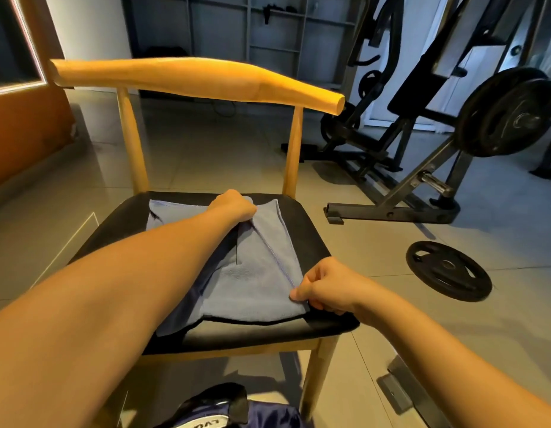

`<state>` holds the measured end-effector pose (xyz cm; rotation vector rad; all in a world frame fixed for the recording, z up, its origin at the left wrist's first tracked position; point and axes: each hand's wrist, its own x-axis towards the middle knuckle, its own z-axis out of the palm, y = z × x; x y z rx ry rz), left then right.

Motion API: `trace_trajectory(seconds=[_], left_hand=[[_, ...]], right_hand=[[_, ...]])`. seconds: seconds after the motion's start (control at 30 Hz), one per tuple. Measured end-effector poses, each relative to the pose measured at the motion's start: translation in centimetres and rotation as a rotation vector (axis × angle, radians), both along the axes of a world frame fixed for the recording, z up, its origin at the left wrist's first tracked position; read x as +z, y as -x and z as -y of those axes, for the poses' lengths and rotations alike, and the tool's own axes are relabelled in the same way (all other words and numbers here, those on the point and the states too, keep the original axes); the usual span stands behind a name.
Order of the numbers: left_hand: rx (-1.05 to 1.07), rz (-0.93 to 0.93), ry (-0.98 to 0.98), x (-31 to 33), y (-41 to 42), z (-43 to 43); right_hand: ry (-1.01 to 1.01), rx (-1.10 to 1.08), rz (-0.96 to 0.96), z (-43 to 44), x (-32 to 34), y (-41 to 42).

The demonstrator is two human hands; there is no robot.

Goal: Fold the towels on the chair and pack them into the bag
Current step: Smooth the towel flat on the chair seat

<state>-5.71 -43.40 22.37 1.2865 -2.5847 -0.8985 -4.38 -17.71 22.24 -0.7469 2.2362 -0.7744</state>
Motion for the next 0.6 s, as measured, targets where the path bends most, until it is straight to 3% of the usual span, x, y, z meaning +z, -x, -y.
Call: trace_trajectory(seconds=[0.17, 0.4, 0.5, 0.6], left_hand=[[0.06, -0.292, -0.294, 0.5, 2.0, -0.3], [-0.025, -0.337, -0.308, -1.2, 4.2, -3.5], [-0.045, -0.442, -0.367, -1.0, 3.5, -3.5], [-0.16, -0.448, -0.24, -0.3, 1.0, -1.9]], right_hand=[[0.018, 0.047, 0.115, -1.1, 0.7, 0.3], [-0.047, 0.048, 0.271, -2.2, 0.4, 0.8], [-0.032, 0.031, 0.302, -2.2, 0.4, 0.9], [-0.021, 0.006, 0.325, -2.0, 0.1, 0.8]])
